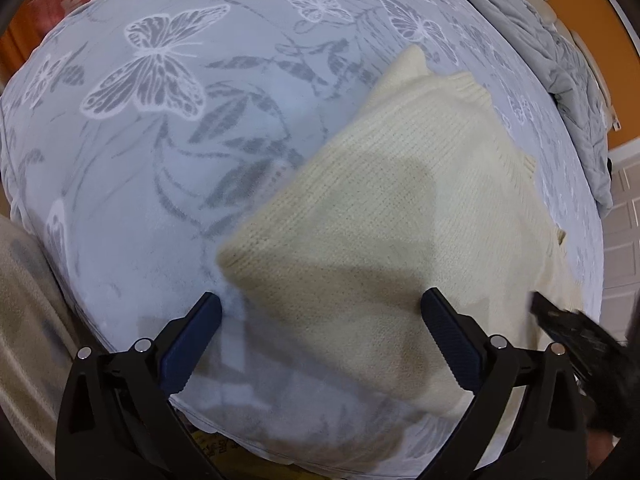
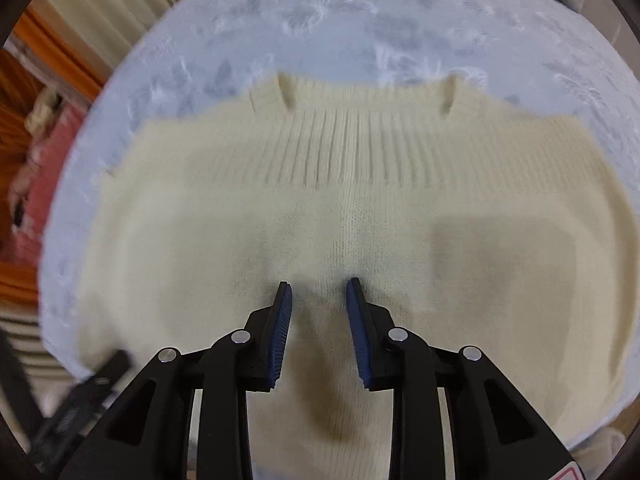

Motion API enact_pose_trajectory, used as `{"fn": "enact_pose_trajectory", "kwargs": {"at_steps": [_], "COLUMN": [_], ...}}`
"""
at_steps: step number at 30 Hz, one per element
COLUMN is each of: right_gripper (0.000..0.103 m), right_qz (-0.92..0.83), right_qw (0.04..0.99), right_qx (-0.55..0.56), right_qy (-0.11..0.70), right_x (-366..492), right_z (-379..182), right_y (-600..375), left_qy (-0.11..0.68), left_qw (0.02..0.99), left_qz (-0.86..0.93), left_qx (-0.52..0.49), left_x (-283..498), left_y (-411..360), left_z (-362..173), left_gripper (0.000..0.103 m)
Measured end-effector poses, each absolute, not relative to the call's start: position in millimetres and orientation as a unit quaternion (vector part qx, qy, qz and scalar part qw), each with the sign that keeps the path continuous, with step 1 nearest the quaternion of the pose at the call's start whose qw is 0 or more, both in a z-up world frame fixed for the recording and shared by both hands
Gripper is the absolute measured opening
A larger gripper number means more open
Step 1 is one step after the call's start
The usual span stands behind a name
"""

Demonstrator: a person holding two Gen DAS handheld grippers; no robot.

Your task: Fold small clothes

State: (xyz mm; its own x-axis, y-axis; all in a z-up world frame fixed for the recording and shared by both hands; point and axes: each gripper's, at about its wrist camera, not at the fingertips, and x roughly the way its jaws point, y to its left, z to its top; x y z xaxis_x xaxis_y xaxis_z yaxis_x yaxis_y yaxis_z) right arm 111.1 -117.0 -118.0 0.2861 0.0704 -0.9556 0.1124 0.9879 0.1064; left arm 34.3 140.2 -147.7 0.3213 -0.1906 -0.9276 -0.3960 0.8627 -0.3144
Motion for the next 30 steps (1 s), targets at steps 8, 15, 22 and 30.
{"fn": "enact_pose_trajectory", "kwargs": {"at_steps": [8,15,22,30], "right_gripper": [0.031,0.031,0.033,0.055], "right_qz": [-0.013,-0.010,0.009,0.009], "right_qw": [0.810,0.814,0.822,0.839], "right_qx": [0.028,0.030,0.055,0.178], "right_qy": [0.586,0.579,0.567,0.514], "right_x": [102.2,103.8,97.1,14.6], "right_z": [-116.6,-117.7,-107.7,-71.0], "right_y": [-103.3,-103.5,-107.8,-175.0], "left_qy": [0.570,0.545,0.548,0.504], "left_qw": [0.777,0.767,0.730,0.813], "left_qz": [0.075,0.051,0.033,-0.047], "left_qx": [-0.257,-0.335,-0.407,-0.289], "left_x": [41.6,49.9,49.6,46.0], "left_y": [140.8,155.9,172.5,121.6], "left_z": [-148.3,-144.7,-145.0,-62.5], "left_gripper": [0.098,0.071,0.024,0.010]}}
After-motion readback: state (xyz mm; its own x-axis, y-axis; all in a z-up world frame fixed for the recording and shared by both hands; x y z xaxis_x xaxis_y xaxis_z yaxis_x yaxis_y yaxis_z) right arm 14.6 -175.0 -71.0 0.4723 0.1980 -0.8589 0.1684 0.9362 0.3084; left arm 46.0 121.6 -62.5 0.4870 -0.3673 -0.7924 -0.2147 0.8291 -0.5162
